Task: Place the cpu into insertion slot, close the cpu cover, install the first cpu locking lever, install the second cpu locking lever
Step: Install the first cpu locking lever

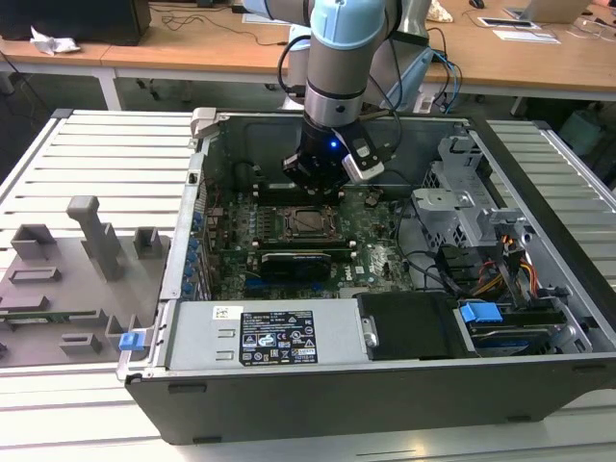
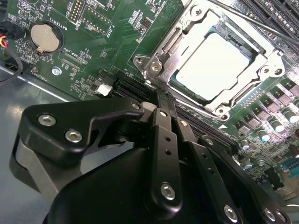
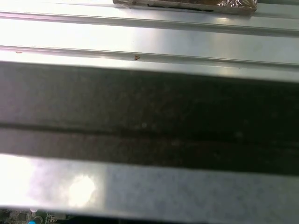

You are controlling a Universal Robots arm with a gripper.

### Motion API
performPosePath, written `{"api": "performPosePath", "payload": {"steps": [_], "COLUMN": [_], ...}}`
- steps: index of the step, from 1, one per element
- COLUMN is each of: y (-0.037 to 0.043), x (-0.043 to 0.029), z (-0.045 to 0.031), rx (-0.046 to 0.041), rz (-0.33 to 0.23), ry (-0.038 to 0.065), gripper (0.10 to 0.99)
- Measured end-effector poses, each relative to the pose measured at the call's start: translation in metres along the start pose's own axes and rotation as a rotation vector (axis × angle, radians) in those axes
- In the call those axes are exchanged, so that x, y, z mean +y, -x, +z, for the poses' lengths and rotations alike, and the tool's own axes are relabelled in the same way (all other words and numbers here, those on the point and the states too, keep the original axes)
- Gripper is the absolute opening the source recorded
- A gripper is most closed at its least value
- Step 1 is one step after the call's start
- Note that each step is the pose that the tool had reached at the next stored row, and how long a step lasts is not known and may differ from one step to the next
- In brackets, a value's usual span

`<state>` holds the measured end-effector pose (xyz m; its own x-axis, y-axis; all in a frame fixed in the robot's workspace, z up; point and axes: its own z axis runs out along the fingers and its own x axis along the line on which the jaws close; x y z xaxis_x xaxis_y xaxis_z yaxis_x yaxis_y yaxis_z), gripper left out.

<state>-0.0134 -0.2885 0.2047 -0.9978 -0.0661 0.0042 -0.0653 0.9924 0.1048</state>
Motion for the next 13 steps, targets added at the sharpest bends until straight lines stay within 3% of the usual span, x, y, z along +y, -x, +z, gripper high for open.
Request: {"api": "performPosePath", "payload": {"steps": [13], "y": [0.0], "x": [-0.0003], "z": [0.0028], "rx": [0.0026], "rz": [0.0], "ry": [-0.011], "gripper": [0.11]}}
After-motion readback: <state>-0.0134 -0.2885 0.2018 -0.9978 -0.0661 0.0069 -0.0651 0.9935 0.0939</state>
